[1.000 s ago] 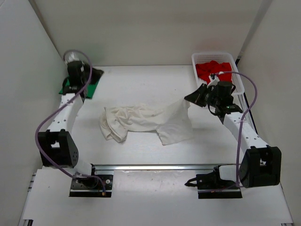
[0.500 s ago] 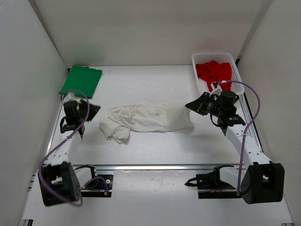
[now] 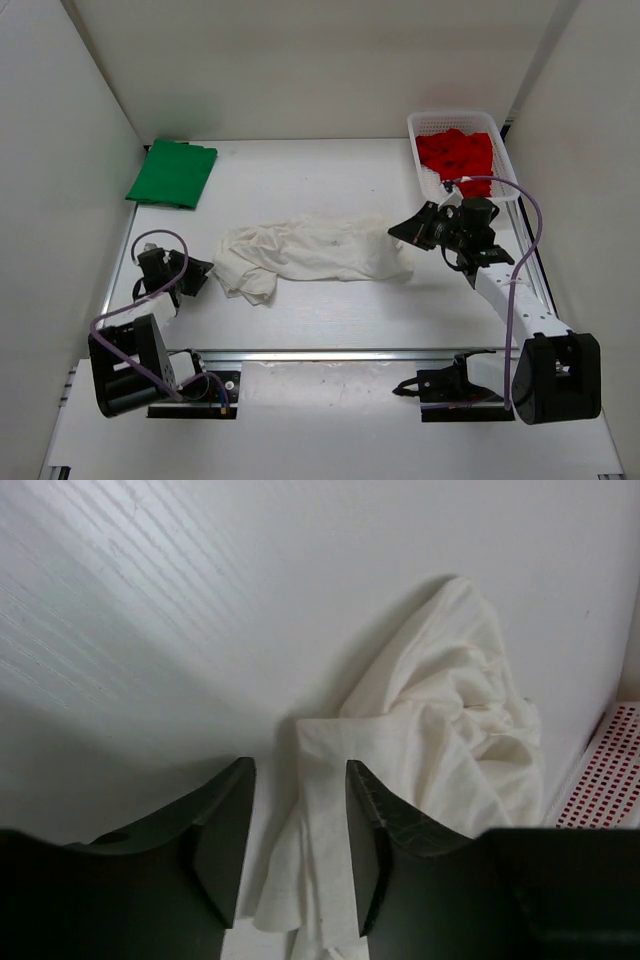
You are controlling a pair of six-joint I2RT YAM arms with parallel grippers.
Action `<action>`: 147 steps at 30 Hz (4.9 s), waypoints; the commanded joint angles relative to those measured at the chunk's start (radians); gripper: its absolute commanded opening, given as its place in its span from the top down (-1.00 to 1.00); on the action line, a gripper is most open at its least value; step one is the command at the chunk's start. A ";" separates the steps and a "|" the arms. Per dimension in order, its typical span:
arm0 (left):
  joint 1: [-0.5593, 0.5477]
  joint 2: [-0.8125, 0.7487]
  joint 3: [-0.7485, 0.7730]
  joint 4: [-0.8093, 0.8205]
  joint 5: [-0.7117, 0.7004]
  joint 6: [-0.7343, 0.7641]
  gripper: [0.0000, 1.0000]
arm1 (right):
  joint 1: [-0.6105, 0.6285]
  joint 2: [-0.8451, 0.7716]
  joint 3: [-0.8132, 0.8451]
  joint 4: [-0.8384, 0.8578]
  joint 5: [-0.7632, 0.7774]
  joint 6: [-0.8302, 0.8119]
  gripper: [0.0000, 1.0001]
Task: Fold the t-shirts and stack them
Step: Flatten out the tshirt
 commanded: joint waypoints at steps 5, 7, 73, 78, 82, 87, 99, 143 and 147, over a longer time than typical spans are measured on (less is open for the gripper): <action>-0.058 0.074 0.027 0.079 -0.009 -0.040 0.05 | 0.021 0.004 0.003 0.076 -0.012 -0.002 1.00; -0.071 0.086 0.035 0.091 -0.036 -0.049 0.12 | 0.033 0.014 0.005 0.077 -0.009 0.002 0.99; -0.102 -0.393 -0.074 -0.145 -0.329 0.088 0.07 | -0.214 0.140 -0.079 0.151 -0.067 0.113 1.00; 0.031 -0.212 -0.093 0.045 -0.190 -0.046 -0.05 | -0.192 0.155 -0.093 0.177 -0.056 0.119 1.00; 0.025 0.012 0.039 0.053 -0.234 -0.034 -0.03 | -0.195 0.145 -0.102 0.194 -0.075 0.127 1.00; 0.007 0.145 0.105 0.059 -0.222 -0.032 -0.07 | -0.185 0.140 -0.112 0.220 -0.090 0.139 1.00; -0.033 0.333 0.178 0.059 -0.216 -0.046 -0.48 | -0.182 0.125 -0.122 0.261 -0.108 0.159 0.99; -0.096 -0.032 0.297 -0.062 -0.127 0.091 1.00 | -0.320 0.370 0.144 0.099 0.053 0.114 1.00; -0.105 0.015 0.374 -0.047 -0.101 0.068 1.00 | -0.190 0.288 0.321 -0.091 0.108 0.010 1.00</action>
